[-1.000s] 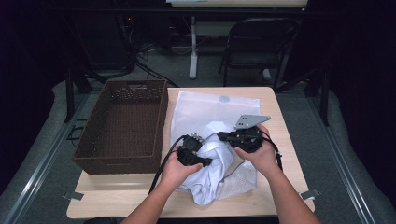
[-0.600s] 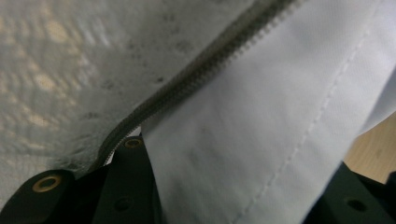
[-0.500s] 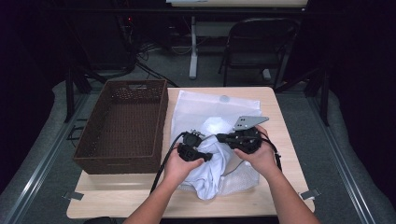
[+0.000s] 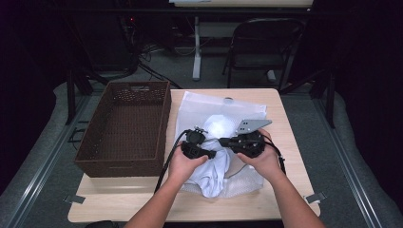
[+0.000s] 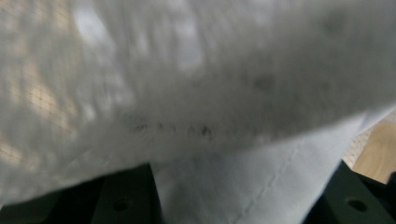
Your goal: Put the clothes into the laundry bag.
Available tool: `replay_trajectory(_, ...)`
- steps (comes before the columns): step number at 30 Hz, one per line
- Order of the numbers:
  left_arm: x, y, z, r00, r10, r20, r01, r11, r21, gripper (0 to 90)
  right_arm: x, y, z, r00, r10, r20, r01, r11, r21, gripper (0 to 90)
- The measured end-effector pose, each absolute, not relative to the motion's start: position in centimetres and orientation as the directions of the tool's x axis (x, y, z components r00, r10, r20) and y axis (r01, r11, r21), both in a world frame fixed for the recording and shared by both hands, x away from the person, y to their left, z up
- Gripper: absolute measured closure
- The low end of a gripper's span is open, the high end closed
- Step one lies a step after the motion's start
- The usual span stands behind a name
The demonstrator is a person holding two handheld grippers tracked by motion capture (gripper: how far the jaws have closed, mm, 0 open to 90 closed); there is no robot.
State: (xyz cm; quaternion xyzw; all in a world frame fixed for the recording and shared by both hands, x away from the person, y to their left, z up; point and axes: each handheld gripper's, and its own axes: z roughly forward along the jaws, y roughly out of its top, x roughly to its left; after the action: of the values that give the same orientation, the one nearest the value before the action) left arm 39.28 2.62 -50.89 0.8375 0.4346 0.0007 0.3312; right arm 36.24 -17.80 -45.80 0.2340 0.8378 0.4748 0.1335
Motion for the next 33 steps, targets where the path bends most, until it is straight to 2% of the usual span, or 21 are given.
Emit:
replay_trajectory(19,40.6,2.4,-52.0,0.542,0.774,-0.327,0.766,-0.296,0.57,57.1,36.0,-16.9,-46.3,-0.871,0.492,-0.009,0.259,0.473,0.842,89.3)
replay_trajectory(33,41.1,2.3,-53.1,0.542,0.777,-0.32,0.752,-0.279,0.597,56.9,35.9,-16.6,-46.5,-0.875,0.484,-0.022,0.253,0.495,0.831,89.2)
